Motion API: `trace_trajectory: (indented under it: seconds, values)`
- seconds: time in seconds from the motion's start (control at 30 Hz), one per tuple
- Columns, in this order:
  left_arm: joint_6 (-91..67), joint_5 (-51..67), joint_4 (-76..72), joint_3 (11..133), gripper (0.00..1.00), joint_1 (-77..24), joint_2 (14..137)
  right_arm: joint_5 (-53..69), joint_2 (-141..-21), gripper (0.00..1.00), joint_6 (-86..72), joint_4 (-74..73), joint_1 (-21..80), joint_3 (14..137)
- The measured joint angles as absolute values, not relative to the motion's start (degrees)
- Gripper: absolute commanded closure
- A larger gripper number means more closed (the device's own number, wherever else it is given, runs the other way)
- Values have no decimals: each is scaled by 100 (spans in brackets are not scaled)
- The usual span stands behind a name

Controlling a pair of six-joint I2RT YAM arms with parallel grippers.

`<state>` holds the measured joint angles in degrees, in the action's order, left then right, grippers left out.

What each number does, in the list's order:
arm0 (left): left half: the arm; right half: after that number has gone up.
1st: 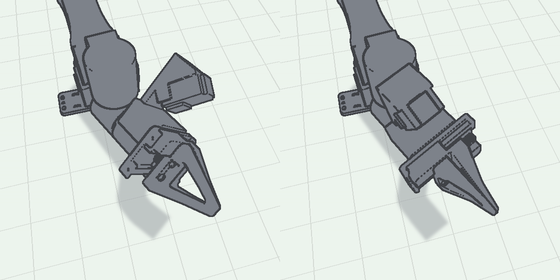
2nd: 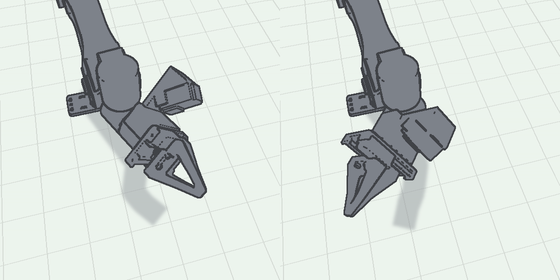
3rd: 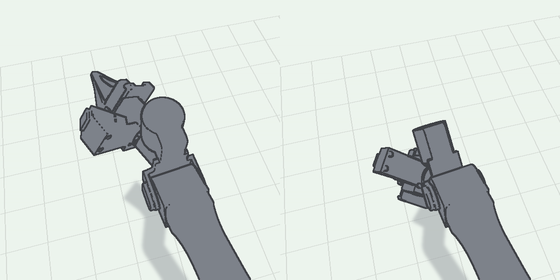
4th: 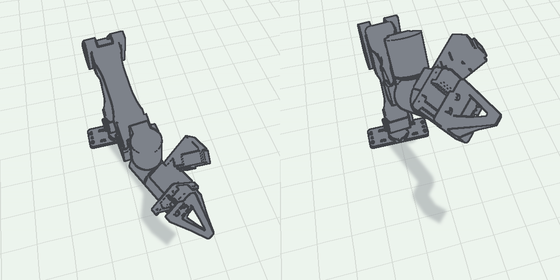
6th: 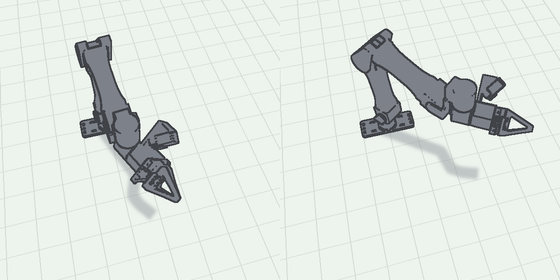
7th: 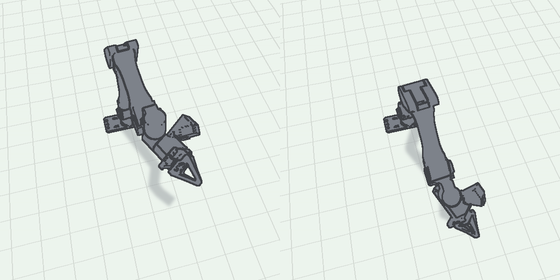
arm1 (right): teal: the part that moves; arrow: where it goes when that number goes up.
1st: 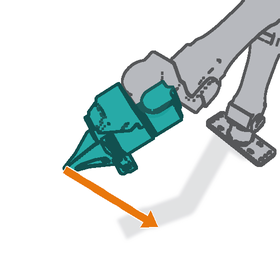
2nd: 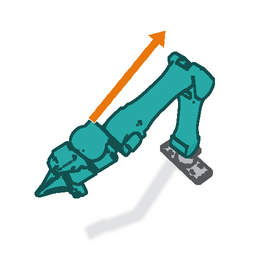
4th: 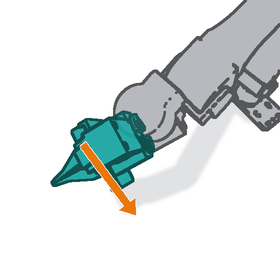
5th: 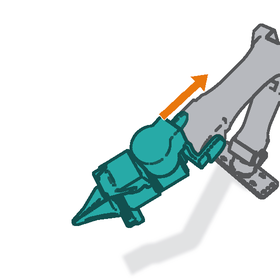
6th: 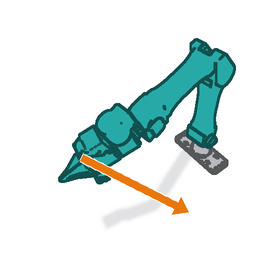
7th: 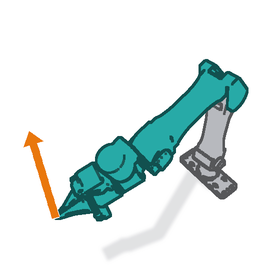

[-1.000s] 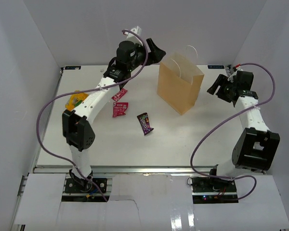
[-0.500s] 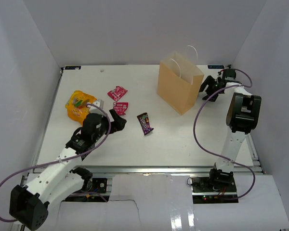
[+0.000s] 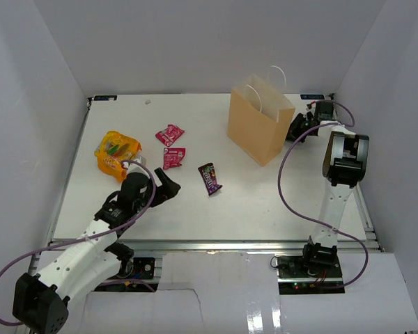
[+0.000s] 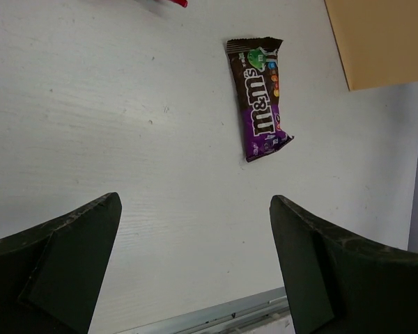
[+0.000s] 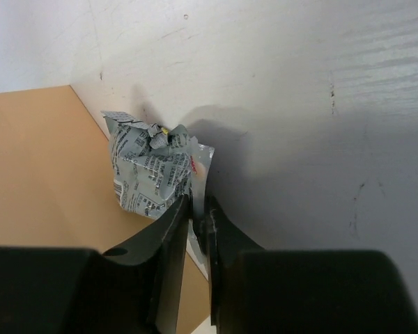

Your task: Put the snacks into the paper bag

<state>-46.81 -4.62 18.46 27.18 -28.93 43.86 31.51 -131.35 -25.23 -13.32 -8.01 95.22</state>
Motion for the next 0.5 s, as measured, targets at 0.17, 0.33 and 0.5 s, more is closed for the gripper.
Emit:
trace_trajectory:
  seconds: [0.17, 0.33, 0.5]
  values:
    - [-4746, -395, 1903, 2733, 2, -2893, 4436, 3146, -13137, 92, -2445, -1295, -805, 9504]
    - [-4744, -250, 1750, 2738, 2, -2891, 4591, 3083, -12772, 92, -2211, -1116, -845, 9091]
    - [-4722, 126, 1409, 2738, 2, -2886, 4971, 2847, -11671, 92, -1632, -954, -899, 8499]
